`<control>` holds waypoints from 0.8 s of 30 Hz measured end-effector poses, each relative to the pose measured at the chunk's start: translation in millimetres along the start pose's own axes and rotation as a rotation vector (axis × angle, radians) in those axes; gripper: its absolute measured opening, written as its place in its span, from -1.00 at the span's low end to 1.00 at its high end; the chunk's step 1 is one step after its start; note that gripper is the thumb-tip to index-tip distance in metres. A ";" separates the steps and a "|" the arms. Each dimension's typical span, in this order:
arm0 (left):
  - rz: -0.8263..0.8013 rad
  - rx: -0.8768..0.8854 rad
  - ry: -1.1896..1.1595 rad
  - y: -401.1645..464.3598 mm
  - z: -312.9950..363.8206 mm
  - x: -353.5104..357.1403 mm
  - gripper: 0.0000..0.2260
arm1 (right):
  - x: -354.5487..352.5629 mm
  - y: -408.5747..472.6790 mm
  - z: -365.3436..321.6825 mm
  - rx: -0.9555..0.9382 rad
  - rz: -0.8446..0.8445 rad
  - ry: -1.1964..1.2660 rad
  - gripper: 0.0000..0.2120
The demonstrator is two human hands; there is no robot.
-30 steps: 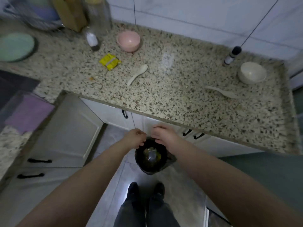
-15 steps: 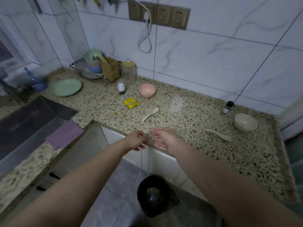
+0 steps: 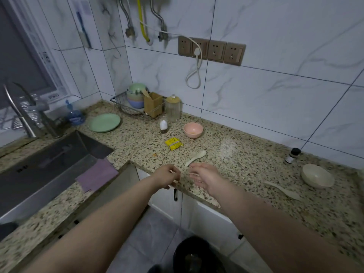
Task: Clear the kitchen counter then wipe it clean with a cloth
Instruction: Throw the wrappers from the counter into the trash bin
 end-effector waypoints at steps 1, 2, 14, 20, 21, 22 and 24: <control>-0.004 -0.005 -0.004 6.7 -2.7 -4.5 -0.93 | 5.1 3.2 -0.6 -0.003 -0.008 -0.005 -0.74; -0.009 -0.009 -0.010 12.3 -4.2 -7.7 -0.93 | 8.5 5.1 -1.5 -0.003 -0.009 -0.011 -0.76; 0.043 0.054 0.080 134.1 -29.8 -71.3 -0.96 | 42.1 107.9 -28.0 -0.018 0.114 -0.133 -0.80; 0.024 0.075 0.243 212.7 -58.9 -99.7 -0.86 | 71.5 171.2 -22.3 0.059 0.198 -0.181 -0.74; 0.011 0.073 0.258 229.3 -65.5 -102.5 -0.82 | 75.2 185.6 -20.1 0.064 0.210 -0.192 -0.74; 0.002 0.065 0.260 241.6 -71.2 -104.5 -0.78 | 78.4 194.5 -19.6 0.064 0.219 -0.204 -0.75; -0.030 0.043 0.251 260.5 -80.8 -105.9 -0.70 | 82.1 211.1 -15.8 0.077 0.233 -0.217 -0.73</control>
Point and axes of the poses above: each hand's wrist, its own y-axis towards the middle knuckle, its own x-axis out of the palm, z = x × y, the point moved 9 cm from there along y, towards the middle knuckle, and after that the axes turned 14 degrees about y, right-handed, at the moved point
